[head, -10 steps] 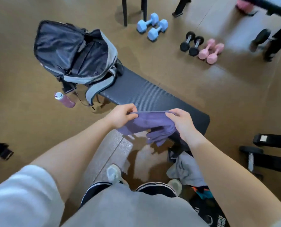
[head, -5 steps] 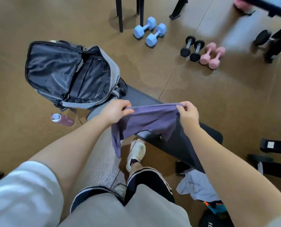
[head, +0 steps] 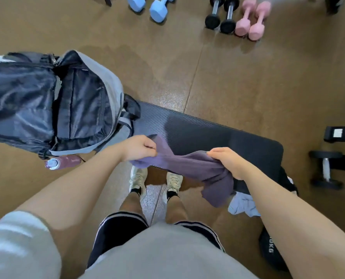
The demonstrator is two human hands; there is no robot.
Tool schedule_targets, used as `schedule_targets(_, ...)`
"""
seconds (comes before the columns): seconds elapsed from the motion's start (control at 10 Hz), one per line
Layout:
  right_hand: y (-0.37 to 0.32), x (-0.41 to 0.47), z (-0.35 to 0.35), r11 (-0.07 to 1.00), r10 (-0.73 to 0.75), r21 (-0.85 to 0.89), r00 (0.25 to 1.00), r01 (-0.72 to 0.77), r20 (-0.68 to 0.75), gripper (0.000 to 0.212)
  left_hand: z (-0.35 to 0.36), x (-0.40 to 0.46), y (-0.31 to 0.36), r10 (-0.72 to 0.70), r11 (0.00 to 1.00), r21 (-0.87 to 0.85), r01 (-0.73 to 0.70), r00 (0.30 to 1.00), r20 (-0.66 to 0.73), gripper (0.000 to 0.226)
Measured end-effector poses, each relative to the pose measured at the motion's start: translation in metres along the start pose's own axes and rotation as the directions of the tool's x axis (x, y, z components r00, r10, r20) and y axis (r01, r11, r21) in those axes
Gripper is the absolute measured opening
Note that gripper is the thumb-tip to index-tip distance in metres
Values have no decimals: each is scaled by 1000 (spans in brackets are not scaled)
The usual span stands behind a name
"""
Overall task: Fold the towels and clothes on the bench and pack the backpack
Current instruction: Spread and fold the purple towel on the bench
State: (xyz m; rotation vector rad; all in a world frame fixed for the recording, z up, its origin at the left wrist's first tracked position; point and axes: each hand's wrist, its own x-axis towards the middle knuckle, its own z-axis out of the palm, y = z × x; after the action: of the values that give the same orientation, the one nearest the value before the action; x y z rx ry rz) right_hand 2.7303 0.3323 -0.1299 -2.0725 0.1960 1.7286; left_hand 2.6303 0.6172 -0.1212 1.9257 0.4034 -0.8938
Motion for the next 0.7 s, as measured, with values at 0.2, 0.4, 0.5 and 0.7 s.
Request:
schedule_targets(0.2, -29, 127, -21, 954, -278, -251, 798, 164, -534, 17, 1, 115, -57, 151, 954, 293, -66, 949, -277, 18)
schedule_targets(0.4, -34, 218, -47, 967, -244, -227, 657, 114, -713, 19, -4, 206, -106, 89, 920, 391, 22, 961, -263, 16)
schedule_targets(0.5, -43, 240, -55, 948, -263, -316, 614, 23, -745, 23, -19, 212, -125, -7, 892, 435, 125, 965, -263, 14)
schedule_targets(0.7, -70, 239, -33, 870, -396, -490, 526, -46, -753, 29, -48, 213, -100, 114, 951, 299, 82, 805, -582, 17)
